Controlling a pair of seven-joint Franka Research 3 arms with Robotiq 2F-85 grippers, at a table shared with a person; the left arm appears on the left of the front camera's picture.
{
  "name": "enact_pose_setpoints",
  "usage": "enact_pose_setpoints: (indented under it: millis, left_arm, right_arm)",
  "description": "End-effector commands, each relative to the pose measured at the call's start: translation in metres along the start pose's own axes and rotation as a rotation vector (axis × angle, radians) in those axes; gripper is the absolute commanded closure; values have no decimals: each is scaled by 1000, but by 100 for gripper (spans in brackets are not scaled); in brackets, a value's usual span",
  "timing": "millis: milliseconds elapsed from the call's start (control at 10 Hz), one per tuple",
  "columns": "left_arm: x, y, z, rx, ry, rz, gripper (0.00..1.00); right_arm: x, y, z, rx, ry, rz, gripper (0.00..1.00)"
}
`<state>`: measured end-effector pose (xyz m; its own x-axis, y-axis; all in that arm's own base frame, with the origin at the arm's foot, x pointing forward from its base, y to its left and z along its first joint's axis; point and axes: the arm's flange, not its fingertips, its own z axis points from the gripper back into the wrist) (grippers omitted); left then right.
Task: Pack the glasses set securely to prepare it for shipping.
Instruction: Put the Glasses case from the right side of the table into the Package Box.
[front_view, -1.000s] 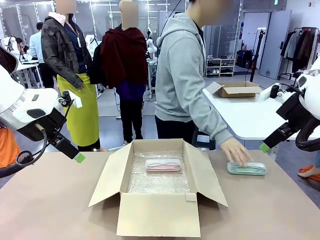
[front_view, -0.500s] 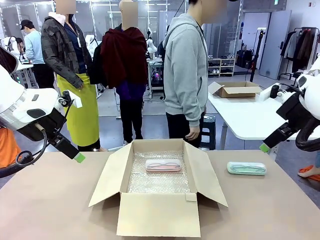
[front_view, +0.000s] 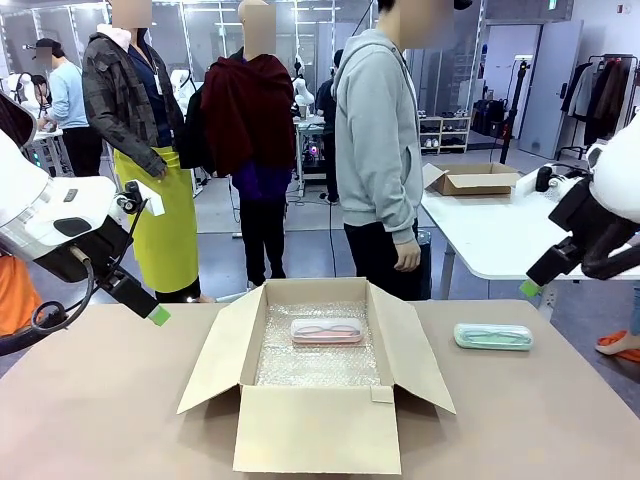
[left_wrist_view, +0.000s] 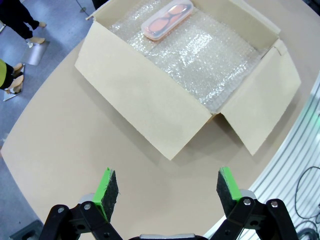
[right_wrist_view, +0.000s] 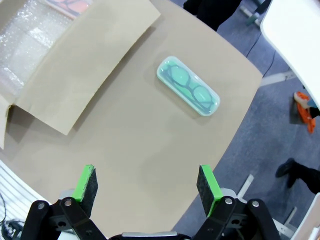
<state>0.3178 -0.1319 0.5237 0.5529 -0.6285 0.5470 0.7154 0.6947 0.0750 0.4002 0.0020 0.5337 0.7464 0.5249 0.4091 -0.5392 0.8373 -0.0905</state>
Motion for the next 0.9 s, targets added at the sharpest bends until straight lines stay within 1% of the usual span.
enact_pose_setpoints:
  millis: [0,100,200,500,700,800]
  left_arm:
    - [-1,1,1,-5,-4,0,0]
    - [-1,1,1,-5,-4,0,0]
    - [-1,1,1,-5,-4,0,0]
    - [-1,1,1,-5,-4,0,0]
    - [-1,1,1,-5,-4,0,0]
    - [-1,1,1,-5,-4,0,0]
  right_arm:
    - [23,-35,-9,25,81,-8,0]
    - [31,-47,-19,42,109,-11,0]
    - [39,-59,-29,90,142,7,0]
    - [63,-90,-57,140,214,94,0]
    - [72,-104,-78,139,231,88,0]
    - [75,-111,-84,157,230,130,0]
